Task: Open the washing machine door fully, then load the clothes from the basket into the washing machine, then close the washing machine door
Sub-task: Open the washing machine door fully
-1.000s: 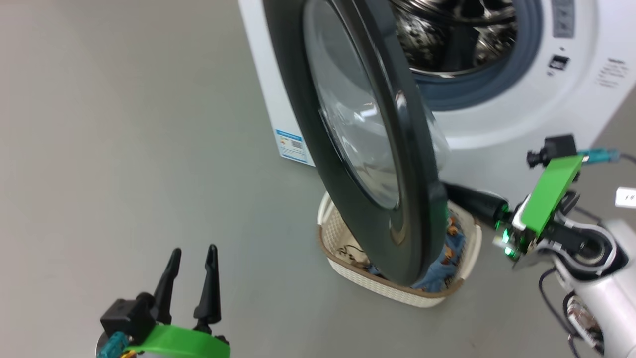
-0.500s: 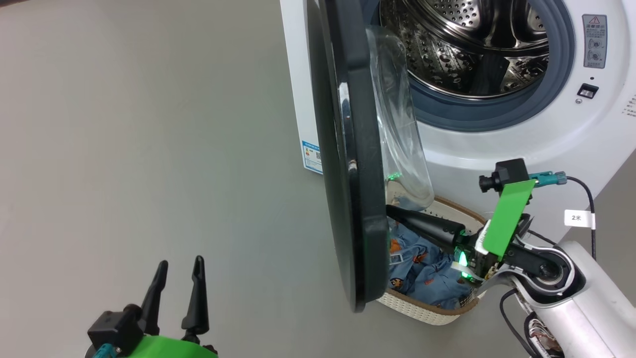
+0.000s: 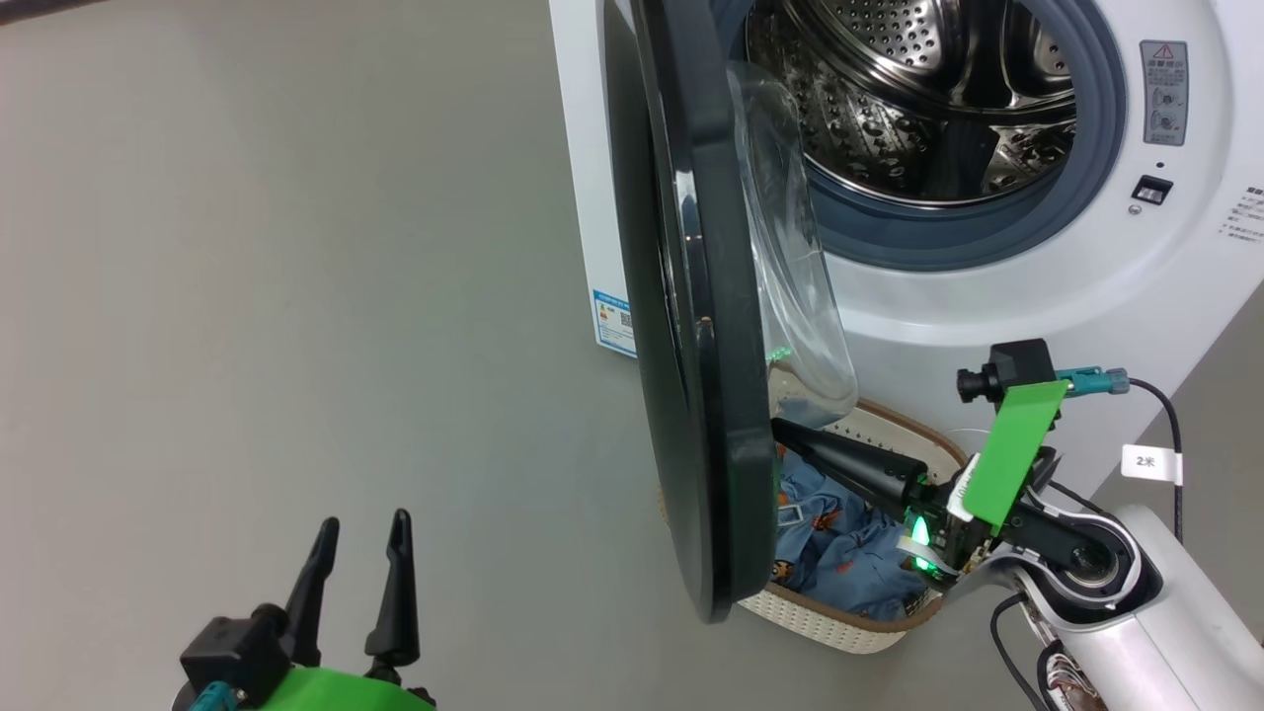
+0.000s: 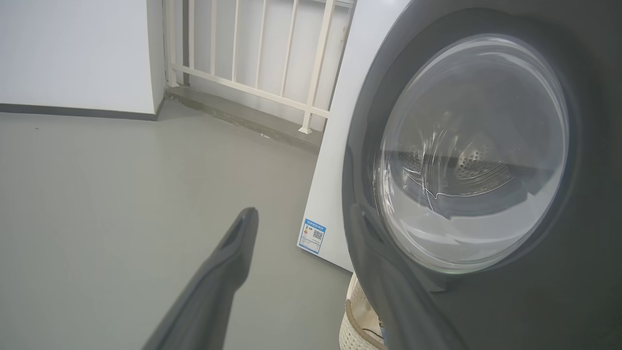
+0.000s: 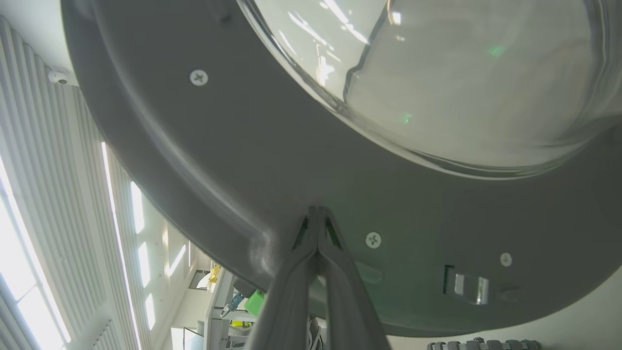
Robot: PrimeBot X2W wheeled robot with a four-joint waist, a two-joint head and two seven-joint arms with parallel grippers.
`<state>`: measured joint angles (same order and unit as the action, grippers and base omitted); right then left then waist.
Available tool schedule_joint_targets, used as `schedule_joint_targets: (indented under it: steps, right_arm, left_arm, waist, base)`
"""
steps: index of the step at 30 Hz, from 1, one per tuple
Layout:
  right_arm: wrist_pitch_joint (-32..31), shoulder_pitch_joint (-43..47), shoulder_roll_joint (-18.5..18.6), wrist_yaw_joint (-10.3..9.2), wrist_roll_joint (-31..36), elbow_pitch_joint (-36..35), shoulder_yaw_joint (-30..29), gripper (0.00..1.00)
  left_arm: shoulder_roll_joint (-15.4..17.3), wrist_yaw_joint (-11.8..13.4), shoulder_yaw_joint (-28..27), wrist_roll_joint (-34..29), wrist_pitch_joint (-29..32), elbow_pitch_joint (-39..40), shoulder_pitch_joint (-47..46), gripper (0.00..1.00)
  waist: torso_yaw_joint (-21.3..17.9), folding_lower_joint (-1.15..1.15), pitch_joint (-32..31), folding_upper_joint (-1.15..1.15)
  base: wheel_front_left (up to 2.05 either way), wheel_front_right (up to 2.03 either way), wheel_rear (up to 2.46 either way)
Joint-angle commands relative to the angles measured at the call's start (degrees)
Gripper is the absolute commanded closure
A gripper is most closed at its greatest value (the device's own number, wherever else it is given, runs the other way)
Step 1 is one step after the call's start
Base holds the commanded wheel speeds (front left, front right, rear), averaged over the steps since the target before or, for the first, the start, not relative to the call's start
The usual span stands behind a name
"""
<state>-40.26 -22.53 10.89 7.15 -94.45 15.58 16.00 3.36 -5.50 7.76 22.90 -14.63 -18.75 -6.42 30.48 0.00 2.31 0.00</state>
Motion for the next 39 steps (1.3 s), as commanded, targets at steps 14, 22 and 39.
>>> schedule_joint_targets:
  steps: [14, 22, 39]
  right_arm:
    - [3.7, 2.4, 0.7, 0.34, 6.4, -7.2, -0.1, 0.00]
    - [12.2, 3.8, 3.7, 0.34, 13.4, -12.2, 0.8, 0.00]
    - [40.4, 8.8, 15.6, 0.34, 26.4, -16.2, 9.5, 0.00]
  left_arm:
    - [1.7, -0.1, -0.8, 0.4, 0.1, 0.1, -1.4, 0.00]
    - [1.8, 0.0, -0.8, 0.6, -0.1, 0.3, -1.4, 0.00]
    - [2.1, 1.3, -1.9, 0.4, -0.3, 2.6, -0.2, 0.00]
  waist:
    - [-8.1, 0.00, -2.4, 0.00]
    - [-14.3, 0.00, -2.4, 0.00]
    - [-25.6, 0.00, -2.9, 0.00]
  base:
    - [0.00, 0.00, 0.00]
    - [0.00, 0.00, 0.00]
    - [0.00, 0.00, 0.00]
